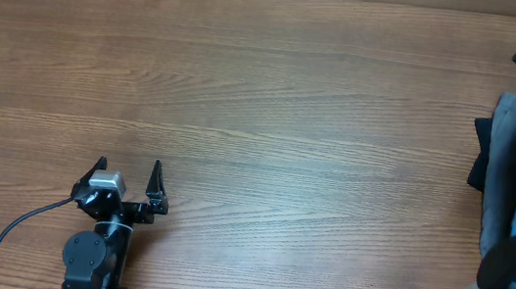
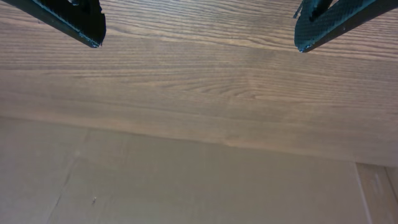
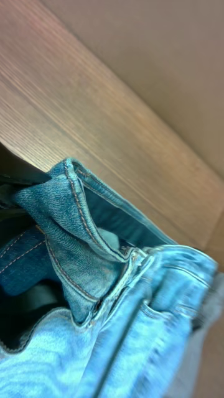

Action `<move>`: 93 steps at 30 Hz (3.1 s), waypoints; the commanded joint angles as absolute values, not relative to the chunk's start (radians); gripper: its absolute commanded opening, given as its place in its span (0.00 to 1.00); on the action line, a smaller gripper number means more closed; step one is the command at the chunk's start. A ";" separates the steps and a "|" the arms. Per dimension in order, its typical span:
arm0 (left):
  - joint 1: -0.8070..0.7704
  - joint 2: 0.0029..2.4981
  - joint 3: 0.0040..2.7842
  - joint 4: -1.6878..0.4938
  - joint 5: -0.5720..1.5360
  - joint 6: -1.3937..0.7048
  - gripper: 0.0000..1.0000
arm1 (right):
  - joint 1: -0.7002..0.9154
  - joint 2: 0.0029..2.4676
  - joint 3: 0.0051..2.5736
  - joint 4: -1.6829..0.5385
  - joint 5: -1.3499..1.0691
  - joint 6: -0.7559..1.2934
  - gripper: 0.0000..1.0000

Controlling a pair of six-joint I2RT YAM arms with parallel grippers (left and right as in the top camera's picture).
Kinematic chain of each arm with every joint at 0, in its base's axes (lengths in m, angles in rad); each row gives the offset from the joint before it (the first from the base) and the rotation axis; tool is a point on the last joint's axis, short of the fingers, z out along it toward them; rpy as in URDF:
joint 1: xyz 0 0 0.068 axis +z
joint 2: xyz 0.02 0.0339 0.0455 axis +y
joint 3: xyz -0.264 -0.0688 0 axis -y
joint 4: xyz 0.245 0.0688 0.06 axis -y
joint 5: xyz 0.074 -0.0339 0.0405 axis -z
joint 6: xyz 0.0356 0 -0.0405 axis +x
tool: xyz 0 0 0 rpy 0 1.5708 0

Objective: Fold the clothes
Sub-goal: 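Lift the jeans off the pile with the right gripper, then drag the jeans leftward and release them onto the table center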

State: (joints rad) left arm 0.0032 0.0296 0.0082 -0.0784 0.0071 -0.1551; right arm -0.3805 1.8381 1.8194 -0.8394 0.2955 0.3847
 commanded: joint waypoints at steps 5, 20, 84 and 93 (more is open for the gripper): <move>0.000 0.032 0.005 -0.078 0.015 -0.165 1.00 | -0.383 1.599 1.872 -0.823 0.298 0.342 0.04; 0.000 0.032 0.005 -0.078 0.015 -0.165 1.00 | -0.297 1.395 2.017 -0.853 0.010 0.313 0.04; 0.000 0.032 0.005 -0.078 0.015 -0.165 1.00 | 0.843 2.235 2.294 -0.127 -0.001 0.532 0.04; 0.000 0.032 0.005 -0.078 0.015 -0.165 1.00 | 0.881 2.268 2.292 -0.120 -0.002 0.575 0.04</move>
State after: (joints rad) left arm 0.0032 0.0296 0.0082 -0.0784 0.0071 -0.1551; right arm 0.8734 2.2719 2.2597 -0.1429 -0.0006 0.5392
